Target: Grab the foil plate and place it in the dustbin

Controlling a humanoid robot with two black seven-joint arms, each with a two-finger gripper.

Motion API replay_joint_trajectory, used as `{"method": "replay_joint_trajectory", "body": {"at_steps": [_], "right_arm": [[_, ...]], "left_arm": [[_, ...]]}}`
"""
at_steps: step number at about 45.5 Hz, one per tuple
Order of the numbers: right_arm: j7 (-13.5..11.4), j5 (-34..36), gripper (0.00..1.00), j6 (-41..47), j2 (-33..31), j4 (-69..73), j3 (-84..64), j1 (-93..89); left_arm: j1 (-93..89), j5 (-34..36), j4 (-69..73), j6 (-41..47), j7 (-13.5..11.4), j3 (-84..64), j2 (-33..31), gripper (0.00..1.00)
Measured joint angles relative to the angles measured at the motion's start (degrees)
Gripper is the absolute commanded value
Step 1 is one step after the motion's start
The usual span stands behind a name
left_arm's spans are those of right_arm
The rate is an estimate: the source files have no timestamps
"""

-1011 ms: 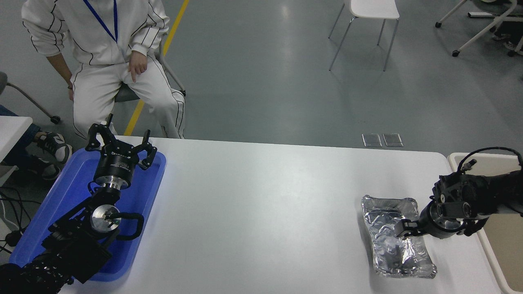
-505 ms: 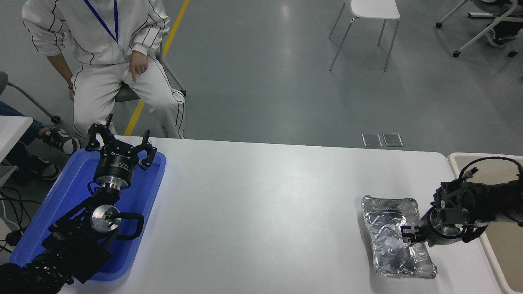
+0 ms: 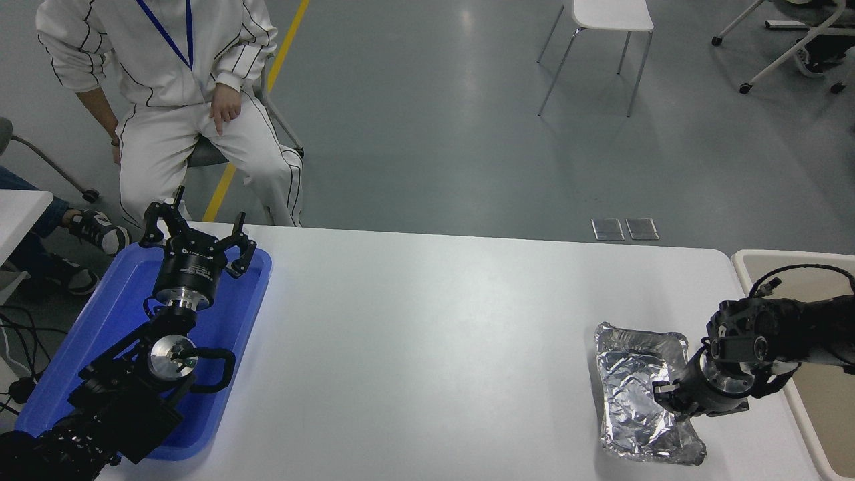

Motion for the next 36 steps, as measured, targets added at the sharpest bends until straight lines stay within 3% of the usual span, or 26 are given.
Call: {"method": "replay_joint_trajectory", "body": {"at_steps": [13,36], "right_arm": [[-0.3,0.1,0.0,4.2,-1.6,1.0,1.4,2.7],[-0.4,0.0,0.0,15.0,-7.6,17.1,-1.0,23.4]], "left_arm": [[0.0,0.0,0.0,0.0,0.0,0.0,0.0,1.0],[0.0,0.0,0.0,0.0,0.1,0.0,0.0,1.0]]}}
